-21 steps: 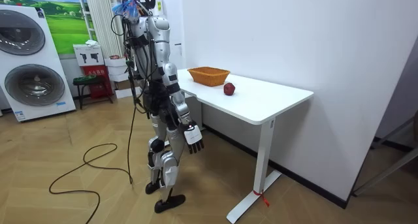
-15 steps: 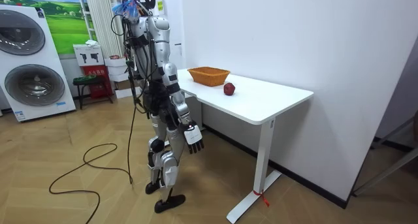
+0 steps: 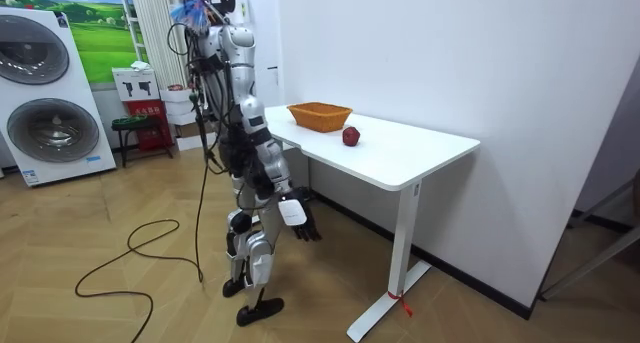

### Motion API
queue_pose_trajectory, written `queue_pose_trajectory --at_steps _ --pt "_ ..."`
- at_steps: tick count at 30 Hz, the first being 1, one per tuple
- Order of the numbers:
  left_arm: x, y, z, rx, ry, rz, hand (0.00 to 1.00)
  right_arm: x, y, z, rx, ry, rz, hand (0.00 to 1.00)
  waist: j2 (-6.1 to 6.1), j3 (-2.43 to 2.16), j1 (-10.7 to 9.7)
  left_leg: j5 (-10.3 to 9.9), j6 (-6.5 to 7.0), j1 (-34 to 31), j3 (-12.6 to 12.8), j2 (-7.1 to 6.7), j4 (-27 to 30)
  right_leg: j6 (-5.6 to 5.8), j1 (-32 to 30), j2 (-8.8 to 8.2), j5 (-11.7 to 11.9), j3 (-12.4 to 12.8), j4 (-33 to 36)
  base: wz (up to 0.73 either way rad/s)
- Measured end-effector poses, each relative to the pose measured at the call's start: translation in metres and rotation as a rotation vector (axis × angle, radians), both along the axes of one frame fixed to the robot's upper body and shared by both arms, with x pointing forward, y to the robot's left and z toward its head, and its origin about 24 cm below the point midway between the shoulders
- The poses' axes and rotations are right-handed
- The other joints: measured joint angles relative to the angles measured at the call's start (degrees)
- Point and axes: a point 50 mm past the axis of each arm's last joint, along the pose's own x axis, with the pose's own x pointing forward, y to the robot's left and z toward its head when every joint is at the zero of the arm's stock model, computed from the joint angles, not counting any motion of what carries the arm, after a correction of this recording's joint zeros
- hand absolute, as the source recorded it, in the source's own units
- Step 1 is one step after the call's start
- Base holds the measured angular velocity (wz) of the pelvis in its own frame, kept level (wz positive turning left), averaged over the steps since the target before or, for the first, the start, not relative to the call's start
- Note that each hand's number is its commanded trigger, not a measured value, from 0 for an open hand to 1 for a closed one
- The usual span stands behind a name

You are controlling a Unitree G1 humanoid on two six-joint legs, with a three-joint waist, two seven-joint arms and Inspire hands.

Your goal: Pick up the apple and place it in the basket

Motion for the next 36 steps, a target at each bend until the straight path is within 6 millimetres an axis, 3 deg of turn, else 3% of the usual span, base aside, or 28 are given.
queue_pose_trajectory --at_steps 6,14,19,21,25,28,33,36 --pt "-0.011 0.012 0.004 0.054 -0.01 0.041 0.0 0.021 -0.032 0.022 -0.082 -0.156 -0.436 0.0 -0.05 -0.08 -0.53 0.0 0.0 0.0 0.77 0.06 0.34 0.0 -0.2 0.04 0.0 0.52 0.36 -0.04" --pt "-0.021 0.018 0.007 0.087 -0.001 0.056 0.0 0.051 -0.058 0.057 -0.222 -0.174 -0.613 0.0 -0.16 -0.47 -1.18 0.02 0.03 -1.01 0.98 0.08 0.57 0.04 -1.48 0.03 0.04 1.05 0.99 -0.03" --pt "-0.023 0.02 0.009 0.107 -0.008 0.049 0.0 0.081 -0.077 0.109 -0.453 -0.216 -0.583 0.0 -0.14 -0.57 -1.88 0.1 0.15 -2.46 0.9 0.01 0.75 0.05 -3.28 -0.09 0.03 0.75 1.85 -0.01" --pt "-0.022 0.02 0.009 0.115 -0.004 0.012 0.0 0.091 -0.087 0.136 -0.657 -0.204 -0.532 0.0 -0.45 -0.74 -1.68 0.12 0.18 -2.86 0.93 -0.04 1.33 0.05 -3.42 -0.19 0.03 0.56 1.87 0.02" --pt "-0.019 0.019 0.009 0.105 0.002 -0.032 0.0 0.106 -0.088 0.18 -0.943 -0.286 -0.464 0.0 -0.89 -0.81 -1.09 0.12 0.17 -3.06 0.9 0.06 1.28 0.05 -3.71 -0.07 0.03 0.77 1.81 0.0" --pt "-0.016 0.017 0.008 0.098 -0.001 -0.048 0.0 0.118 -0.078 0.213 -1.164 -0.383 -0.389 0.0 -0.85 -0.91 -0.08 0.12 0.16 -3.46 1.12 0.15 1.27 0.01 -4.32 0.07 0.06 1.08 1.82 -0.06" --pt "-0.01 0.012 0.006 0.084 -0.002 -0.087 0.0 0.139 -0.053 0.233 -1.296 -0.503 -0.205 0.0 -1.0 -0.91 1.08 0.12 0.16 -3.46 1.24 0.15 1.06 0.01 -4.54 0.04 0.06 1.19 1.83 -0.01" --pt "-0.001 0.01 0.006 0.082 -0.018 -0.118 0.0 0.152 -0.037 0.232 -1.306 -0.566 -0.035 0.0 -1.32 -0.7 1.99 0.12 0.16 -3.49 1.22 0.21 1.06 0.01 -4.43 0.03 0.06 1.1 1.74 0.01"
